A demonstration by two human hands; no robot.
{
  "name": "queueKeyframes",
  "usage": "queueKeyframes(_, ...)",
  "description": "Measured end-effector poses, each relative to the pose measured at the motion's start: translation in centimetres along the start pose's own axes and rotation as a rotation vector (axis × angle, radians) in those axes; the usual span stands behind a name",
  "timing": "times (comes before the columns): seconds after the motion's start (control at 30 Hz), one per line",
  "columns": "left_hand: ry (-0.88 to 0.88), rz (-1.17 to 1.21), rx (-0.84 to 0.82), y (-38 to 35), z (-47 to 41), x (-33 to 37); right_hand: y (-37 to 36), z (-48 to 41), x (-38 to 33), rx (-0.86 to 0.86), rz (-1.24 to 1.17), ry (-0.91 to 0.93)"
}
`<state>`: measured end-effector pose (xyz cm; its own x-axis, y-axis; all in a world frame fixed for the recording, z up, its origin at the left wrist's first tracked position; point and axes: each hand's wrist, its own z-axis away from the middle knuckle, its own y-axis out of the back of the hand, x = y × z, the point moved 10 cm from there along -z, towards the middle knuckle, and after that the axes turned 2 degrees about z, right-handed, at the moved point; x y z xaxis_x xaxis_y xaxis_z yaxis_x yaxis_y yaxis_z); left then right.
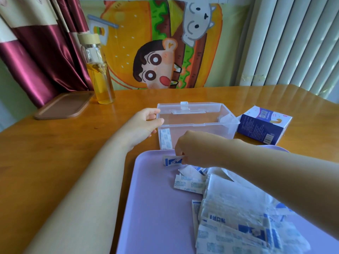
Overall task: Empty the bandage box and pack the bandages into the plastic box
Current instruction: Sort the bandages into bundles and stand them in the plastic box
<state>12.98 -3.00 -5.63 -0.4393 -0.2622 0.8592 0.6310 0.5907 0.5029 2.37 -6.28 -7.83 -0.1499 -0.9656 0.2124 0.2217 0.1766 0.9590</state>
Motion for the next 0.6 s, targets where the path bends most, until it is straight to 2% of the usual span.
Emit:
queueKeyframes(0.43, 0.009, -0.005, -0.009, -0.1, 0.2, 0.2, 1.1, 0.2, -0.4, 0.065, 0.05, 0.004)
queueKeyframes(0.5, 0.013, 0.004, -0.021, -0.2, 0.3, 0.2, 4.5, 1.3, -0.3, 0.152, 0.023, 0.049)
queueKeyframes(0.6, 0.016, 0.002, -0.035, -0.4, 0.3, 0.3, 11.9, 2.8, 4.1, 0.474, -0.326, -0.033)
